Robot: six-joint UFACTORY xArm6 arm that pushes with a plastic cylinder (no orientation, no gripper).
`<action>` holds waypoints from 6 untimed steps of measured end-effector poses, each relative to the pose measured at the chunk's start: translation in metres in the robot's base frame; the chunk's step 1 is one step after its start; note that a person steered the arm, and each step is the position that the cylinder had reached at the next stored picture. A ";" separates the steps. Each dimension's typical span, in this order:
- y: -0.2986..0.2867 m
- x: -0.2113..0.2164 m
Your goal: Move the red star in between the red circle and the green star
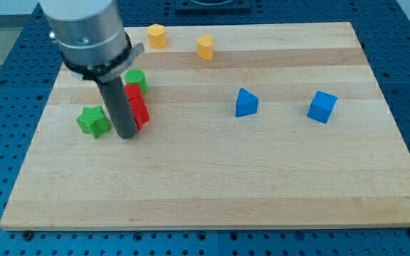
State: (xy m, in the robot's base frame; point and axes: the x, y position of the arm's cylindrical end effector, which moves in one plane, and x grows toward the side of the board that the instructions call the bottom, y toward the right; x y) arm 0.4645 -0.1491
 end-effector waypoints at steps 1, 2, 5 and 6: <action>0.039 0.013; 0.059 0.005; -0.010 0.027; -0.061 0.058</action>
